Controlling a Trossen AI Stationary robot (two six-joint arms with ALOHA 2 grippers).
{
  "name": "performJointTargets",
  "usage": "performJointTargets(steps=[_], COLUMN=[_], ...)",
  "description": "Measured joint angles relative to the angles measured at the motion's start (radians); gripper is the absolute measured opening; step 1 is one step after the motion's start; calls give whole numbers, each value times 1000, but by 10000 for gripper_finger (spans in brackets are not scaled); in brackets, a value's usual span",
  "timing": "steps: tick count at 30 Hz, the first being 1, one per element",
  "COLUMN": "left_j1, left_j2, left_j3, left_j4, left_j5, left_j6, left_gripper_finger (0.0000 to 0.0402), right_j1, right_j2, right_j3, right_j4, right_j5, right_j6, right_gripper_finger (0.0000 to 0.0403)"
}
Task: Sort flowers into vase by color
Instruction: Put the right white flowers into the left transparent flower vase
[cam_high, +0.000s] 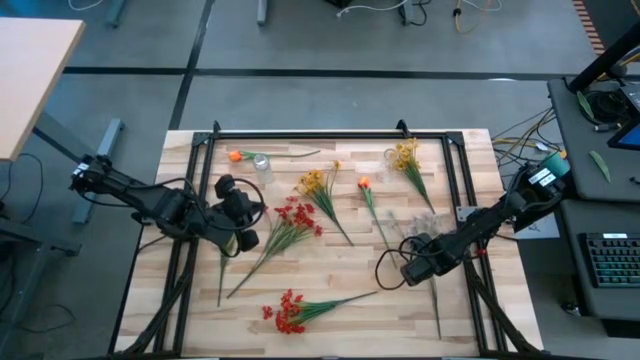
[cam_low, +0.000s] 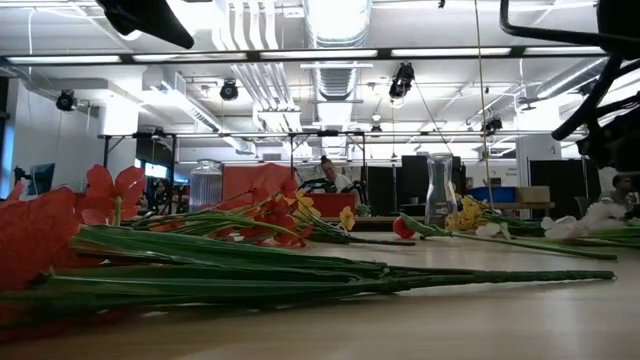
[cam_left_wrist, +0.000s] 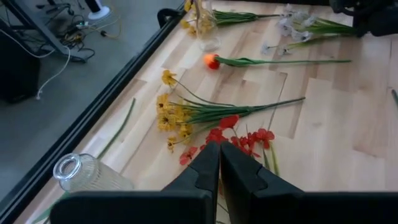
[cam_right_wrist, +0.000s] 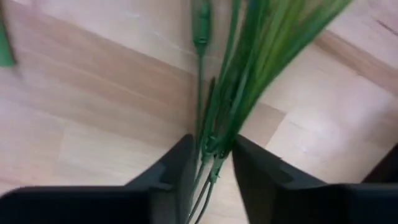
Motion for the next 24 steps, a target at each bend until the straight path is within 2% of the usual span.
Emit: performJointTargets(steps=[7,13,19,22,24], left_j1=[0,-3,-7,-8,-8], left_j2=[2,1,1,1,1], left_j3=[0,0,0,0,0], left_j4=[0,0,3,4,4], left_j5=[11,12,13,13,13], left_j6=[-7,-8,-11,-16,-16], left_gripper_finger=[0,0,0,0,0], right_j1=[0,0,0,0,0], right_j2=[-3,-27,-124,-196,-242], right_j3=[-1,-1,59,99,128], right_j4=[-9,-29,-246,-279,-269], right_j5=[9,12,0,53,133], right_j6=[0,-5,-24,-57,-84], right_gripper_finger=[16,13,13,13,13])
